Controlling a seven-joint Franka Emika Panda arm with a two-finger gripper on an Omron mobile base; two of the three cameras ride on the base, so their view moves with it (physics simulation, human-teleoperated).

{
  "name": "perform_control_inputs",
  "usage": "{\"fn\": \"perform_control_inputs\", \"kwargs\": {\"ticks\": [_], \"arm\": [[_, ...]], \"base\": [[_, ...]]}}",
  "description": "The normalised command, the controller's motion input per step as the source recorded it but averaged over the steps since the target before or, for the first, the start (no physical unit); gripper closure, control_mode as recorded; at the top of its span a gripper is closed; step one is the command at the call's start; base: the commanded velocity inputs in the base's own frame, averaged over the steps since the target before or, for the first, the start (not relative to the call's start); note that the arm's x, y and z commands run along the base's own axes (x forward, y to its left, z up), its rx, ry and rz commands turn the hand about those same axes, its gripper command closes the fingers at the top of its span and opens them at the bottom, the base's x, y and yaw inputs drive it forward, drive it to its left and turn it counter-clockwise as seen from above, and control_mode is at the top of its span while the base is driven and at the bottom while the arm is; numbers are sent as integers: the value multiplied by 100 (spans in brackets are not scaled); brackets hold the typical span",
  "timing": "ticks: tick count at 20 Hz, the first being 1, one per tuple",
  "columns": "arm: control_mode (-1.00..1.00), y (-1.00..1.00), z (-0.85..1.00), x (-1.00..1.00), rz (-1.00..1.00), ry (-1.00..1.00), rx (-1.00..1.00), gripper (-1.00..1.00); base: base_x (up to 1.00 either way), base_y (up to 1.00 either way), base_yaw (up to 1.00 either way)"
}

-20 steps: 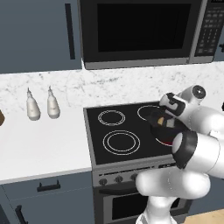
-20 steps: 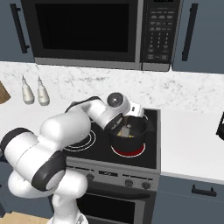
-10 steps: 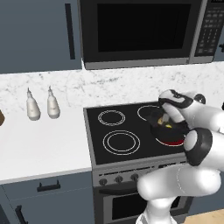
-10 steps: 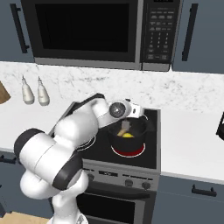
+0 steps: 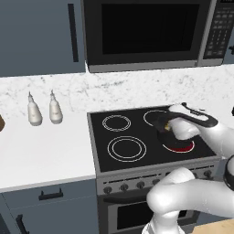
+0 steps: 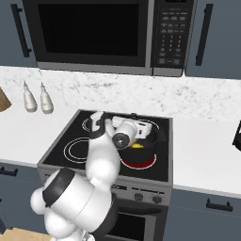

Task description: Put the sweet potato and lemon in the pot. Retrieve the spatula and lightly stir the vegetables in the pot.

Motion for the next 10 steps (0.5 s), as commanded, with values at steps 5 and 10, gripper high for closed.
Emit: {"fn": "perform_control_inputs", "kwargs": {"ticks": [5, 10], "arm": [[-100, 0, -13, -1, 1, 5, 0, 100], [-100, 0, 0, 0, 5, 2, 0, 100]], "base": [[0, 0, 0], [0, 0, 0]]}}
